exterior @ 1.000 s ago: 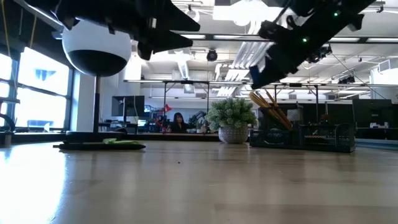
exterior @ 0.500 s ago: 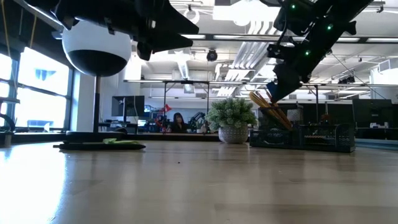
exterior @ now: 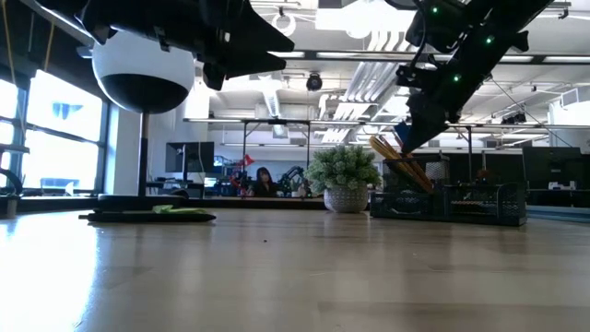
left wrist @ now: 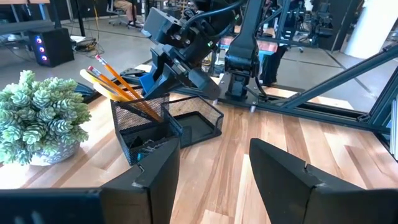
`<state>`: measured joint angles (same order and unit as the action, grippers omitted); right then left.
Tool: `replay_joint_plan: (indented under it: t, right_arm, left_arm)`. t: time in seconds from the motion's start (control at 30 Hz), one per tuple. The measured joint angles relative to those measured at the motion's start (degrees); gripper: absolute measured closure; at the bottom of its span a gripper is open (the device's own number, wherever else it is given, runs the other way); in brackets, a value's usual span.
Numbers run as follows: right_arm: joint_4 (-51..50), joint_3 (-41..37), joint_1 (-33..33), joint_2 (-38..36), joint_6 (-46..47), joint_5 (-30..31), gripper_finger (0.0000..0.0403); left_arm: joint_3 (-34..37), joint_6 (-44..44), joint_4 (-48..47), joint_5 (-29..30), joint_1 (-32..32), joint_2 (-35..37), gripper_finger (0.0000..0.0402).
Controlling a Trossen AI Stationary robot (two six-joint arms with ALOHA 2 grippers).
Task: Pick and place office supplies into organizer
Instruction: Put the blue eraser into the desk organizer, then put the black pen into the desk organizer
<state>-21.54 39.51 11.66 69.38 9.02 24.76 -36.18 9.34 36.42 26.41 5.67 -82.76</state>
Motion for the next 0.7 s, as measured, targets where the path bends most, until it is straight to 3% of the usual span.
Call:
replay_joint_plan:
  t: [0.13, 0.5, 0.7]
  right_arm:
    - [-0.2, 0.0, 0.0, 0.0, 0.0, 0.9, 0.0360]
    - [-1.7, 0.0, 0.0, 0.0, 1.7, 1.3, 0.0275]
    - [-2.1, 0.0, -0.1, 0.0, 2.7, 1.2, 0.0258]
  left_arm:
    - [0.0, 0.0, -0.1, 0.0, 0.0, 0.0, 0.0218]
    - [0.0, 0.1, -0.2, 0.0, 0.0, 0.0, 0.0218]
    - [0.0, 0.1, -0.2, 0.0, 0.0, 0.0, 0.0218]
